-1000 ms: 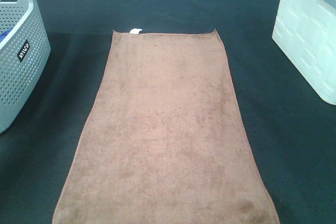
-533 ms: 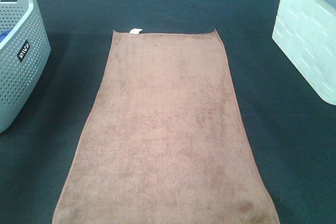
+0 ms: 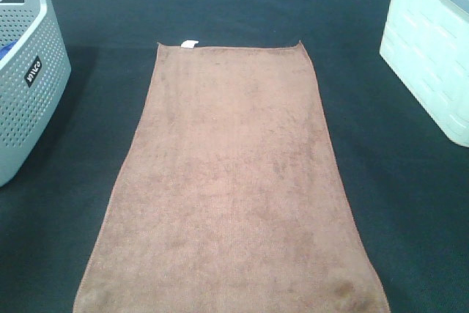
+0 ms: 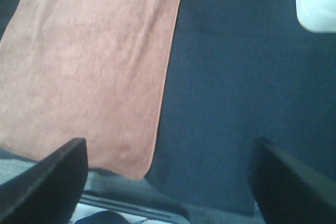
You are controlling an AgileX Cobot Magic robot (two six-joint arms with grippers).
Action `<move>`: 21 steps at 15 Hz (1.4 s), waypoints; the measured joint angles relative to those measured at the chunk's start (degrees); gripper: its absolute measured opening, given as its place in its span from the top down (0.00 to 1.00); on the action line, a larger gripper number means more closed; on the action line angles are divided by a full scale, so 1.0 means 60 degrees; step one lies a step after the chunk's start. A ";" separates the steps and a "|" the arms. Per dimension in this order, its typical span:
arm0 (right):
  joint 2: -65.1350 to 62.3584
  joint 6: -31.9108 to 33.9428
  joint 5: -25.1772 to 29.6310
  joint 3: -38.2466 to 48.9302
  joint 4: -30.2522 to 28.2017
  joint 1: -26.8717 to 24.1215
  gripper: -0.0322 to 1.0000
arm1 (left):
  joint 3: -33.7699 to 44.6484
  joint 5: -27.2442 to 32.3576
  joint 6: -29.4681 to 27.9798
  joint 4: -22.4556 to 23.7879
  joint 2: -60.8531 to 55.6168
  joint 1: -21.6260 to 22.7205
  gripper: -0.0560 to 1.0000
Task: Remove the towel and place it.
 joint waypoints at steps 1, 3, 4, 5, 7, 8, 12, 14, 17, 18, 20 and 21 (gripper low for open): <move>-0.0821 0.0000 0.0000 0.0449 0.0000 0.0000 0.20 | 0.0554 -0.0010 0.0000 0.0038 -0.0955 0.0000 0.15; -0.2359 0.0010 0.0000 0.1155 0.0000 0.0000 0.20 | 0.1518 -0.0029 0.0000 0.0095 -0.3008 0.0000 0.15; -0.3027 0.0010 0.0000 0.1442 0.0000 0.0000 0.20 | 0.1881 -0.0029 0.0000 0.0095 -0.3829 0.0000 0.15; -0.3552 0.0019 0.0000 0.1700 0.0000 0.0000 0.20 | 0.2215 -0.0029 0.0000 0.0095 -0.4593 0.0000 0.15; -0.4612 0.0086 0.0000 0.2397 0.0000 0.0000 0.20 | 0.2932 0.0143 0.0000 0.0095 -0.6350 0.0000 0.15; -0.4947 0.0086 -0.0019 0.2712 0.0000 0.0000 0.20 | 0.3104 0.0258 0.0010 0.0095 -0.6923 0.0000 0.15; -0.6503 -0.0105 -0.0735 0.3600 0.0000 0.0000 0.20 | 0.3619 0.0783 0.0649 -0.0019 -0.7916 0.0000 0.15; -0.6866 -0.0153 -0.0917 0.3734 0.0000 0.0000 0.20 | 0.3686 0.0783 0.0898 -0.0162 -0.7926 0.0000 0.15; -0.6866 -0.0458 -0.1308 0.3915 0.0048 0.0000 0.21 | 0.3686 0.0783 0.0974 -0.0325 -0.7926 0.0000 0.15; -0.6866 -0.0525 -0.1308 0.3915 0.0029 0.0000 0.21 | 0.3686 0.0783 0.0964 -0.0334 -0.7926 0.0000 0.15; -0.6866 -0.0525 -0.1308 0.3915 -0.0115 0.0000 0.21 | 0.3686 0.0783 0.0898 -0.0439 -0.7926 0.0000 0.16; -0.6866 -0.0525 -0.1308 0.3915 -0.0162 0.0000 0.21 | 0.3686 0.0783 0.0898 -0.0468 -0.7926 0.0000 0.16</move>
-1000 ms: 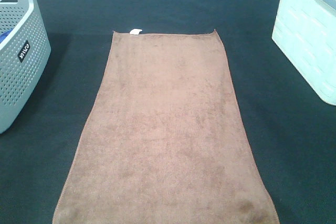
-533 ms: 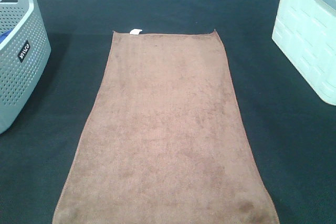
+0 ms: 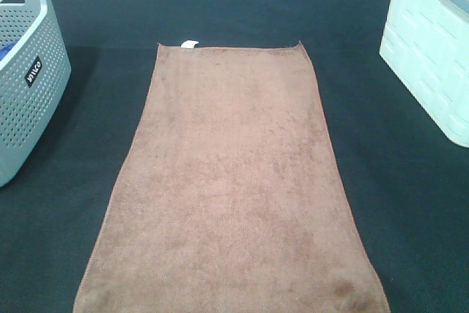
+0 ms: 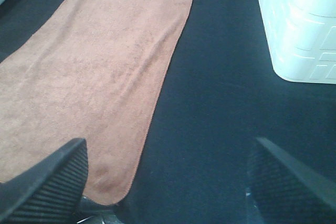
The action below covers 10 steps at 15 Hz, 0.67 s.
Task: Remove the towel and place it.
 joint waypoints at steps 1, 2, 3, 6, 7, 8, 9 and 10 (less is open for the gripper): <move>0.0000 0.0000 0.0000 0.0000 -0.0076 0.0000 0.21 | 0.0000 0.0000 0.0000 -0.0010 0.0000 0.0000 0.16; 0.0000 0.0000 0.0000 0.0000 -0.0076 0.0000 0.21 | 0.0000 0.0000 0.0000 -0.0010 0.0000 0.0000 0.16; 0.0000 0.0010 0.0000 0.0000 -0.0105 0.0000 0.21 | 0.0000 0.0000 0.0000 -0.0038 0.0000 0.0000 0.16; 0.0000 0.0010 0.0000 0.0000 -0.0105 0.0000 0.21 | 0.0000 0.0000 0.0000 -0.0315 0.0000 0.0430 0.16; 0.0000 0.0010 0.0000 0.0000 -0.0105 0.0000 0.21 | 0.0000 0.0000 0.0000 -0.0315 0.0000 0.0430 0.16; 0.0000 0.0019 -0.0010 0.0000 -0.0105 0.0000 0.21 | 0.0000 0.0000 0.0000 -0.0392 0.0000 0.0630 0.16; 0.0000 0.0029 -0.0010 0.0000 -0.0115 0.0000 0.21 | 0.0000 0.0000 0.0000 -0.0411 0.0000 0.0659 0.16; 0.0000 0.0029 -0.0010 0.0000 -0.0115 0.0000 0.21 | 0.0000 0.0000 0.0000 -0.0420 0.0000 0.0659 0.16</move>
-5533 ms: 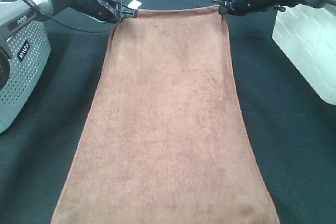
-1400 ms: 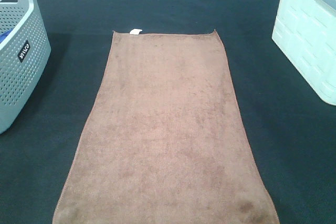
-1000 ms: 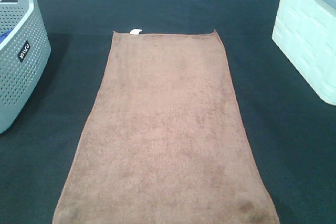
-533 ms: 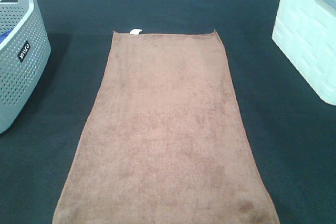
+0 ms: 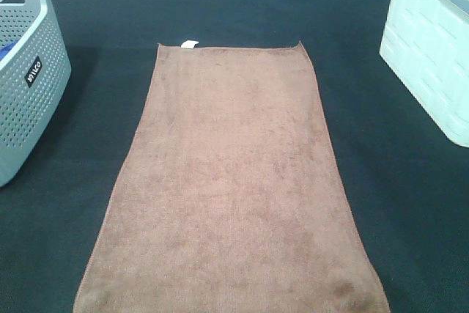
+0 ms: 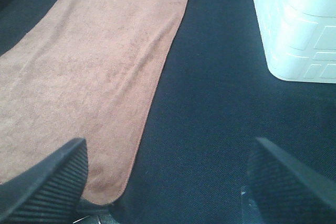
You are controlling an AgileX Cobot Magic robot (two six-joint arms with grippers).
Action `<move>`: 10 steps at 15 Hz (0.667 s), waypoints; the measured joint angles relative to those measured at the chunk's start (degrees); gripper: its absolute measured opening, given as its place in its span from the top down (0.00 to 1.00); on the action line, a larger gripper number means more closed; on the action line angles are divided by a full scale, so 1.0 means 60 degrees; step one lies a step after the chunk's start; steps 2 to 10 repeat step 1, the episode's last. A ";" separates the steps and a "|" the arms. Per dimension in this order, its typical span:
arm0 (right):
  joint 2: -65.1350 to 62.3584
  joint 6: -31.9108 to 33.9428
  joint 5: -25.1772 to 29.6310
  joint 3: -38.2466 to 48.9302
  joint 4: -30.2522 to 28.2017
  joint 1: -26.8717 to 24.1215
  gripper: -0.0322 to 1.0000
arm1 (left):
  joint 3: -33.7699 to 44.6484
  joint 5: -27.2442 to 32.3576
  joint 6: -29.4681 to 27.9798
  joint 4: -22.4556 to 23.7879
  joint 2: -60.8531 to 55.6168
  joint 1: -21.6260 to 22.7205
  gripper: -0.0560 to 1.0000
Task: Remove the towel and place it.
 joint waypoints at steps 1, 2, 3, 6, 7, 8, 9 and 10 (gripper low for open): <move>0.0000 0.0000 0.0000 0.0000 0.0000 0.0000 0.21 | 0.0000 0.0000 0.0000 -0.0010 0.0000 0.0000 0.16; 0.0000 0.0000 0.0000 0.0000 0.0000 0.0000 0.21 | 0.0000 0.0000 0.0000 -0.0010 0.0000 0.0000 0.16; 0.0000 0.0000 0.0000 0.0000 0.0000 0.0000 0.21 | 0.0000 0.0000 0.0000 -0.0010 0.0000 0.0000 0.16; 0.0000 0.0000 0.0000 0.0000 0.0000 0.0000 0.21 | 0.0000 0.0000 0.0000 -0.0010 0.0000 0.0000 0.16; 0.0000 0.0000 0.0000 0.0000 0.0000 0.0000 0.21 | 0.0000 0.0000 0.0000 -0.0010 0.0000 0.0000 0.16; 0.0000 0.0000 0.0000 0.0000 0.0000 0.0000 0.21 | 0.0000 0.0000 0.0000 -0.0010 0.0000 0.0000 0.16; 0.0000 0.0000 0.0000 0.0000 0.0000 0.0000 0.21 | 0.0000 0.0000 0.0000 -0.0010 0.0000 0.0000 0.16; 0.0000 0.0000 0.0000 0.0000 0.0000 0.0000 0.21 | 0.0000 0.0000 0.0000 -0.0010 0.0000 0.0000 0.16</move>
